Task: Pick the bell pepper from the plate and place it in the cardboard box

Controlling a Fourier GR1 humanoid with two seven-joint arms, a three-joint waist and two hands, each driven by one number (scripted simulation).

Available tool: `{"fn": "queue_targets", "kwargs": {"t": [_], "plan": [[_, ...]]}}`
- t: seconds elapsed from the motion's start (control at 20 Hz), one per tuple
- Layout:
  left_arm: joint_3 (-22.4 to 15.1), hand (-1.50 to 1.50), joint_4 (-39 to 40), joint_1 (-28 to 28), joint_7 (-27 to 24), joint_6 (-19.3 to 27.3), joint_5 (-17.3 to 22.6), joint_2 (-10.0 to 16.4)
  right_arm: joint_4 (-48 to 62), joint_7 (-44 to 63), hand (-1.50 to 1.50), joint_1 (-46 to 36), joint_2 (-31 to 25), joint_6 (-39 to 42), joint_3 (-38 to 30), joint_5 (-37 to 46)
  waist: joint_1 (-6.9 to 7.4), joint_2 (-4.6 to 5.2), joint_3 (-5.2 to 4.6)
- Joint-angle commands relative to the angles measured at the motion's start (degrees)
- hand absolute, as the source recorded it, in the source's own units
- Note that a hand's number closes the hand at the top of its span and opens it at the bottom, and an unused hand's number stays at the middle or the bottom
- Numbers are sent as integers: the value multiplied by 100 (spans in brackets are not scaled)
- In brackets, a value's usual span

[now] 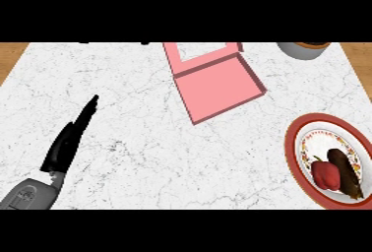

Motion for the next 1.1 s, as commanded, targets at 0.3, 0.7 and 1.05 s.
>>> {"fn": "queue_targets", "kwargs": {"t": [0.3, 0.7, 1.05], "plan": [[55, 0, 252, -118, -10, -49, -225, -292, -112, 3281, -150, -2650, -144, 1634, 624, 1100, 74, -72, 25], [437, 0, 546, -24, -83, -329, -370, -519, 1547, 3105, -150, -4185, 418, 2061, 903, 1606, -103, -116, 36], [735, 0, 67, 426, -115, -512, -618, -542, 1519, 2871, -150, -4252, 424, 2549, 580, 1799, -129, -130, 36]]}}
